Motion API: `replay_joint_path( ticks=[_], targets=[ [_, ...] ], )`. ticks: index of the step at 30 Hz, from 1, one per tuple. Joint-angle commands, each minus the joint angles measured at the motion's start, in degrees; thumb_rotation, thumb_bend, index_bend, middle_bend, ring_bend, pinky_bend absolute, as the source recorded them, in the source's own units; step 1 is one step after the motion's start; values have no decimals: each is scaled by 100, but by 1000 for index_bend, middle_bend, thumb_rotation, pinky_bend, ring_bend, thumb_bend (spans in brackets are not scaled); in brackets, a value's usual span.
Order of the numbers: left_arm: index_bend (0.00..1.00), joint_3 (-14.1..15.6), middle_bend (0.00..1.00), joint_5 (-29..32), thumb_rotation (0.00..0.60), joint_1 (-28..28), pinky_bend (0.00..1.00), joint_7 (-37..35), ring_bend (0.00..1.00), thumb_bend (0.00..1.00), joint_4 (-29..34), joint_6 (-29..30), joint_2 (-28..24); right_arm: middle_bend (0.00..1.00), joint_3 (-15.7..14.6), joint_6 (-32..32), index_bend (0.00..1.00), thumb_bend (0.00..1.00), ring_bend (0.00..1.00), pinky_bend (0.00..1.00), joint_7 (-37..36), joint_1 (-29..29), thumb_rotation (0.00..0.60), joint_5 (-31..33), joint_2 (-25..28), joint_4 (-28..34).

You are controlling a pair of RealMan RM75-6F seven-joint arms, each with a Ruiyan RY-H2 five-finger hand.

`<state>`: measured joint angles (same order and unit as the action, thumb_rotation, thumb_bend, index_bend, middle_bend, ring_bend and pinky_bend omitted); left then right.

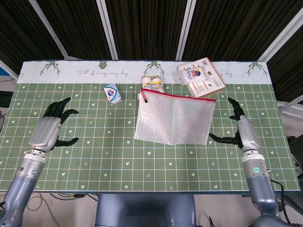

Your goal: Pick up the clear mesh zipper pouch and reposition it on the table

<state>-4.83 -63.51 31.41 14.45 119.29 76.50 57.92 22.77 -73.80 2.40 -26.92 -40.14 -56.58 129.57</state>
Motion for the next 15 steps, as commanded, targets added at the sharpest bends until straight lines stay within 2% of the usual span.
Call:
replay_joint_path(
  ticks=[1, 4, 7, 15],
  targets=[
    [186, 244, 0, -389, 600, -328, 0, -239, 0, 116, -182, 196, -110, 0, -581, -3, 0, 155, 0, 225, -182, 568, 600, -1025, 320, -288],
    [144, 548, 0, -958, 600, -765, 0, -381, 0, 107, -528, 534, -122, 0, -1084, -246, 0, 128, 0, 224, -179, 997, 600, -2132, 405, -849],
    [114, 734, 0, -1345, 600, -1093, 0, -413, 0, 104, -919, 853, -14, 0, -1412, -565, 0, 116, 0, 222, -229, 1301, 600, -2968, 354, -1432],
    [22, 1029, 0, -1918, 600, -1754, 0, -623, 0, 99, -1921, 1445, 320, 0, -1901, -1490, 0, 108, 0, 220, -498, 1961, 600, -4176, 97, -2860]
  ],
)
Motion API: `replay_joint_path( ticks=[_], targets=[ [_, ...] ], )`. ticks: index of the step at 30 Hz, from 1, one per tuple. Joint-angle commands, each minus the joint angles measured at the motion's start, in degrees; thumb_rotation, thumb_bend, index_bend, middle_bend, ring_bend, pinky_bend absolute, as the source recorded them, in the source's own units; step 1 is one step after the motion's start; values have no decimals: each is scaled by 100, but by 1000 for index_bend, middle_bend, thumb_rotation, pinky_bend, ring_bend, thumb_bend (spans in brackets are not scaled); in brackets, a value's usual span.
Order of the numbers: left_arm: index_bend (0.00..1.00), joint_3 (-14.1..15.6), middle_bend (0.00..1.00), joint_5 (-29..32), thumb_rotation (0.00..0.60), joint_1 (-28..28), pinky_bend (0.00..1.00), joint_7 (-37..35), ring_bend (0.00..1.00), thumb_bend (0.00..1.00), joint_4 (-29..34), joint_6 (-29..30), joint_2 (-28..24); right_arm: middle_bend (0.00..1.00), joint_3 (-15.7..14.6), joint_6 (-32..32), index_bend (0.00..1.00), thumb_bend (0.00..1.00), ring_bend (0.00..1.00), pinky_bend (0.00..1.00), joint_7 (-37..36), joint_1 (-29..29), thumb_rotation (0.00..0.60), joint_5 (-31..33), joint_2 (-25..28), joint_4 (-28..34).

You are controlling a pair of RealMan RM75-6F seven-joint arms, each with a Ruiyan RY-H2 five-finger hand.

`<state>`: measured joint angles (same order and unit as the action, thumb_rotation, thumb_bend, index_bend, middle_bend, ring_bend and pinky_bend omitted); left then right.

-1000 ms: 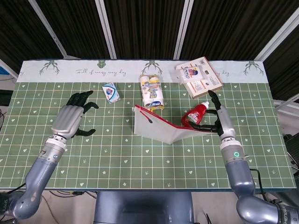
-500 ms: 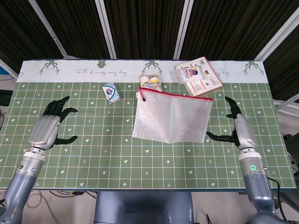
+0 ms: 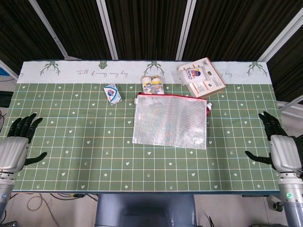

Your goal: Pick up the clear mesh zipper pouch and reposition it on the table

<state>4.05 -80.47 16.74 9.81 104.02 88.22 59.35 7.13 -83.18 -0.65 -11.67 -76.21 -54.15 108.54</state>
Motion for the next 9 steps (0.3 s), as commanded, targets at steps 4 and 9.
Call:
replay_joint_path(
  ticks=[4, 9],
  targets=[
    [3, 209, 0, -422, 600, -614, 0, -441, 0, 94, -951, 548, 400, 0, -460, -944, 0, 102, 0, 220, -366, 716, 600, -852, -313, -1536],
    [0, 196, 0, -515, 600, -816, 0, -821, 0, 93, -1301, 629, 475, 0, -478, -1361, 0, 102, 0, 220, -526, 948, 600, -1072, -477, -2094]
  ],
)
